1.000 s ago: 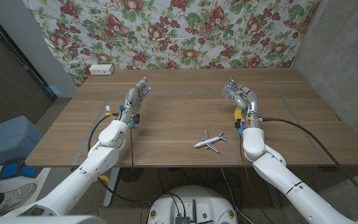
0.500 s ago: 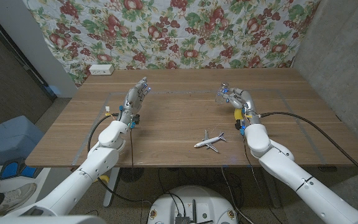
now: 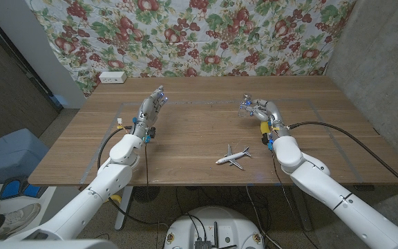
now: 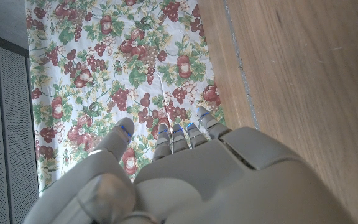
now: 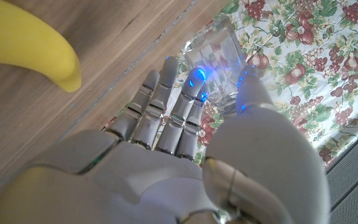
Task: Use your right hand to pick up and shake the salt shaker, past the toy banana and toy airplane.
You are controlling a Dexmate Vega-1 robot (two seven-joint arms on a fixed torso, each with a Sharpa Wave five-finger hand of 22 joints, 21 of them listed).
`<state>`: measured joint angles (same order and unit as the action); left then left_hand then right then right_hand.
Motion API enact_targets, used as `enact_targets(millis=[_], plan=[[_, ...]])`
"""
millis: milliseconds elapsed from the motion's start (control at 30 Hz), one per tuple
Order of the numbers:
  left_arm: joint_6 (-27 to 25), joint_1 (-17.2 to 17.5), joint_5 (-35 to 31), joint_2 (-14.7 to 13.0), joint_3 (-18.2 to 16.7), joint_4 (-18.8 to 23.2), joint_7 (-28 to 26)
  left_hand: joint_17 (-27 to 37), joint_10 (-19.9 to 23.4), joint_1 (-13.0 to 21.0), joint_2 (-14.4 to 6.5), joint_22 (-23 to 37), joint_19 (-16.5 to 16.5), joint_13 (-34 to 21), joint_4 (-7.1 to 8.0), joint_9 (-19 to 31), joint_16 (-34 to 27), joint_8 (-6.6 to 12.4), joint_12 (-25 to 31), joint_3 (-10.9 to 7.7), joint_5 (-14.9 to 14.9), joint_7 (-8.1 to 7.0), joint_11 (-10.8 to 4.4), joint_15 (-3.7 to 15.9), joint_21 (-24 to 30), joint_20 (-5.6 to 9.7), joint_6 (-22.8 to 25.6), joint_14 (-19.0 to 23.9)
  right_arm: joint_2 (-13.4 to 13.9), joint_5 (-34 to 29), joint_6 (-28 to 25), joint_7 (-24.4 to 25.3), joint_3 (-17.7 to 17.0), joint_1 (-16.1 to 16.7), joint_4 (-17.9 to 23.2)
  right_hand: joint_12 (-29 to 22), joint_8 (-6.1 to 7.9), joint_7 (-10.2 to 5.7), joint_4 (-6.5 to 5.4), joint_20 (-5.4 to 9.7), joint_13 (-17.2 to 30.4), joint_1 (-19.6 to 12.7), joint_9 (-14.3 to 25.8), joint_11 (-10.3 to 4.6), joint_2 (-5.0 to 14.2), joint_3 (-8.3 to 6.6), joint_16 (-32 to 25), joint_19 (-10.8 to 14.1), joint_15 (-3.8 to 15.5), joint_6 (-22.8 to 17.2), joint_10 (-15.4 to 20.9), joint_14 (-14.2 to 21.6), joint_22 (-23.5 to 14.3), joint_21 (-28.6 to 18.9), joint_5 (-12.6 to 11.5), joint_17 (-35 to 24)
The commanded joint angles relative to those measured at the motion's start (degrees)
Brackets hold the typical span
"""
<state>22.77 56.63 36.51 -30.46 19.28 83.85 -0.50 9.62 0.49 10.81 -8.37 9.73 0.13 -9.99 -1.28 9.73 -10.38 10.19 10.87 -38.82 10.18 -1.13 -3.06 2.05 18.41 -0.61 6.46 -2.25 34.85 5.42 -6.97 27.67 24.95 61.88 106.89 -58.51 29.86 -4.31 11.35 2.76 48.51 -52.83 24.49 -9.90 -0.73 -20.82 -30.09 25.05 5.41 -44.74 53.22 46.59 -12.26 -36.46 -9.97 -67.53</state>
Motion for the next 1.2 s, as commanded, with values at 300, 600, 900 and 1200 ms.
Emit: enact_targets(millis=[300,600,900,1200], plan=[[0.04,0.74,-0.26,-0.06,0.01,0.82,-0.66,0.14,0.26,-0.11,-2.09,0.28,0.28,-0.09,-0.45,0.25,0.0,0.19,0.06,-0.06,0.22,0.07,-0.01,0.56,-0.26,-0.03,0.45,0.3,-7.13,-1.53,12.57,11.13,-1.13,2.21,-6.29,-0.42,1.11,3.53,-2.17,0.15,0.3,-6.02,1.58,0.08,6.12,-2.09,0.34,-0.45,7.29,-14.14,0.03,0.71,0.08,-0.5,-0.33,-0.28],[0.18,0.92,-0.32,-0.18,-0.13,1.01,-0.75,0.15,0.27,-0.13,-2.11,0.29,0.36,-0.09,-0.42,0.25,0.0,0.19,0.06,-0.09,0.22,0.04,-0.01,0.52,-0.39,0.0,0.43,0.3,-11.23,-1.51,16.17,15.0,-2.11,2.5,-8.84,-0.44,1.04,3.58,-2.22,0.16,0.24,-5.95,1.51,-0.25,6.12,-2.05,0.5,-0.53,7.25,-14.16,0.02,0.73,0.11,-0.7,-0.33,-0.38],[0.08,0.75,-0.38,-0.31,-0.09,1.13,-0.56,0.15,0.25,-0.14,-2.1,0.29,0.43,-0.09,-0.42,0.25,-0.01,0.18,0.05,-0.08,0.22,0.09,-0.17,0.53,-0.54,-0.06,0.43,0.31,-11.88,-1.74,17.39,15.35,-2.67,3.08,-9.28,-0.49,1.05,3.76,-2.24,0.2,0.21,-5.94,1.59,-0.23,6.17,-2.01,0.58,-0.58,7.29,-14.18,-0.01,0.86,0.13,-0.97,-0.36,-0.55],[0.3,1.2,-0.26,-0.47,-0.21,1.68,-0.46,0.16,0.27,-0.17,-2.11,0.3,0.54,-0.09,-0.39,0.25,0.0,0.19,0.06,-0.11,0.23,0.08,-0.16,0.51,-0.67,-0.11,0.47,0.31,-10.82,-2.04,17.24,13.7,-2.79,3.56,-8.47,-0.55,1.03,3.73,-2.17,0.23,0.21,-6.01,1.63,-0.21,6.14,-2.0,0.7,-0.63,7.34,-14.16,-0.03,0.87,0.15,-1.18,-0.38,-0.66]])
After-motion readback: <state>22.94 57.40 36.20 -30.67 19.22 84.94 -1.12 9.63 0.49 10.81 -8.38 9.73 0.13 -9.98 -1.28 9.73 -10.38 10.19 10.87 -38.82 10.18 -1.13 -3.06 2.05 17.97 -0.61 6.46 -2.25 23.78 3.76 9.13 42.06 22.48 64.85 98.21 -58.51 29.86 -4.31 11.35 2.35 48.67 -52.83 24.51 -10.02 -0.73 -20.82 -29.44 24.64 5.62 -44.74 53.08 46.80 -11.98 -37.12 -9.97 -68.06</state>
